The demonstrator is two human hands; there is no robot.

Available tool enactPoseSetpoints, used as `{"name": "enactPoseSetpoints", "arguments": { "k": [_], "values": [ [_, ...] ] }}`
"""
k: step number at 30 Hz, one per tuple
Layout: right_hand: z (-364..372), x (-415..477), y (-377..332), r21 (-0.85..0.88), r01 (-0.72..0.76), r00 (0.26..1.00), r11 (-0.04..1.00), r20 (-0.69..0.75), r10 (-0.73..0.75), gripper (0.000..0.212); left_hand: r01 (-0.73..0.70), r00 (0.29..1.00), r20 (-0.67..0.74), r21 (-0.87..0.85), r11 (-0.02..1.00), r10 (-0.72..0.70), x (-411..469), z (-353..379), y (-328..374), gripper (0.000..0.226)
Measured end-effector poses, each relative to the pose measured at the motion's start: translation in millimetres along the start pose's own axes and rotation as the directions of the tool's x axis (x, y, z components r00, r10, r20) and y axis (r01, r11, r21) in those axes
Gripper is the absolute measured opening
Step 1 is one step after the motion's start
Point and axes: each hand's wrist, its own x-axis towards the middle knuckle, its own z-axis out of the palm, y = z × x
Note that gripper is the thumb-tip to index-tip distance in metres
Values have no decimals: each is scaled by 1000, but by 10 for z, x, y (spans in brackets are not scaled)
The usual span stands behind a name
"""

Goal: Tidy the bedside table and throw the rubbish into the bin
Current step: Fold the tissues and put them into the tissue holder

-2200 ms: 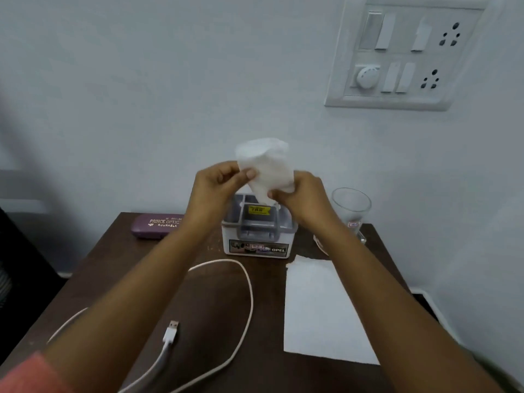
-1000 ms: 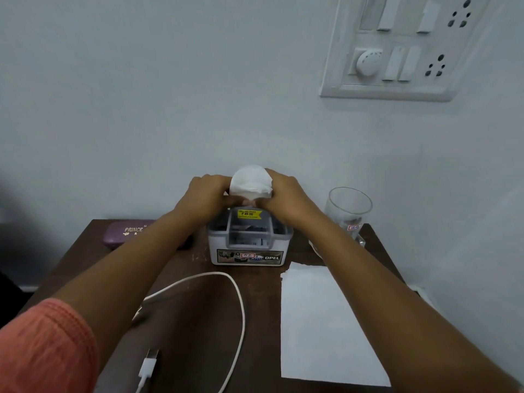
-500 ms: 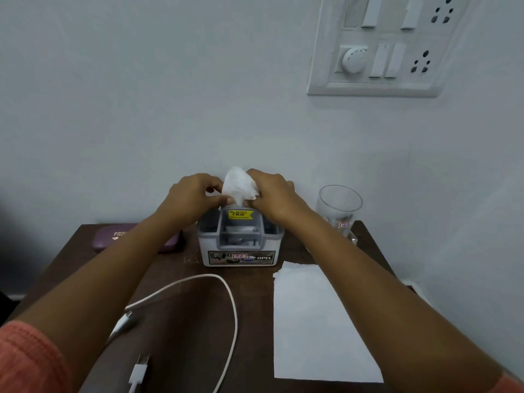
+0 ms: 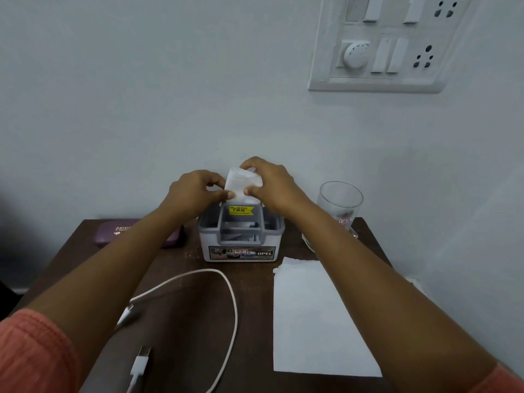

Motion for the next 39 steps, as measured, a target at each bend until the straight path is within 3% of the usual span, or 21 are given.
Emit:
{"name": "enactPoseSetpoints", "arguments": {
  "k": [6,10,14,22,28,34,36,39],
  "values": [
    [106,41,-16,-75,27,1000,997,1,-27,35,38,999,-3,-63,997,-38,-28,84,-21,8],
    [74,37,-80,-135,97,994,986,-42,-103,34,74,997,-13,-106,992,-76,-47,123,5,26],
    [33,-14,-141,-254,161,985,954,-21,-172,36,129,991,-21,-69,989,-131,-38,148,-33,30],
    [65,-69,-103,-241,81,996,967,63,-68,41,143,989,29,50,988,-145,-2,108,40,25],
    [-46,-82,-35,-92,90,994,992,-59,-96,52,120,989,-49,-280,953,-139,-148,73,0,16],
    [-257,-605,-90,169,121,968,978,-238,-79,42,135,986,-64,-255,957,-156,-169,121,10,18],
    [-315,-1022,22,269,94,948,959,-318,-4,32,132,973,-155,-238,962,-171,-307,60,39,21],
    [-335,-1752,379,324,-15,905,946,-397,150,20,-15,933,-350,-280,960,-88,-884,40,259,11]
  ]
}}
